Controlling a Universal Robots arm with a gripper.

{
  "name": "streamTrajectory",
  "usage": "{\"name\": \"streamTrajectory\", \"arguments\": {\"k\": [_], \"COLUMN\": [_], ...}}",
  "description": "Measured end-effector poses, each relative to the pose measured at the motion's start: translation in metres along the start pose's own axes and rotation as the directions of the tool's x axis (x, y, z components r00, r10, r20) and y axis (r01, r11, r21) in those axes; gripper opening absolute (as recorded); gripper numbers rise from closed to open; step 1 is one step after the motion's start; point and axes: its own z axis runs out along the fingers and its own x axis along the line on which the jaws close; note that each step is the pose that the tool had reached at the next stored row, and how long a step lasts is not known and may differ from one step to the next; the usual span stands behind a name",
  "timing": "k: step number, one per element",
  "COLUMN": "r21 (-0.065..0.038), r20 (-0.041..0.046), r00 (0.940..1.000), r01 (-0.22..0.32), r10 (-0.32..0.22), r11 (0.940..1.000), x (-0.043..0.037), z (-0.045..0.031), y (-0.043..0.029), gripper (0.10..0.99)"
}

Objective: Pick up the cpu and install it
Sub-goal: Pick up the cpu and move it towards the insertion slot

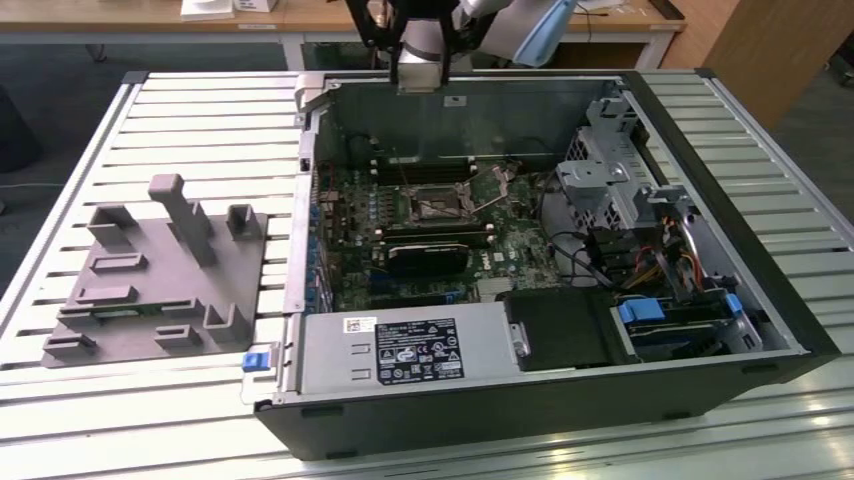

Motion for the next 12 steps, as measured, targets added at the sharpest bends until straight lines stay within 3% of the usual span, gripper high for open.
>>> {"name": "streamTrajectory", "arguments": {"k": [12], "r21": [0.0], "r20": [-0.0001], "r00": [1.0], "r01": [0.0], "r10": [0.0], "r11": [1.0], "x": [-0.0339], "z": [0.0018], "y": [0.0054], "gripper": [0.541]}}
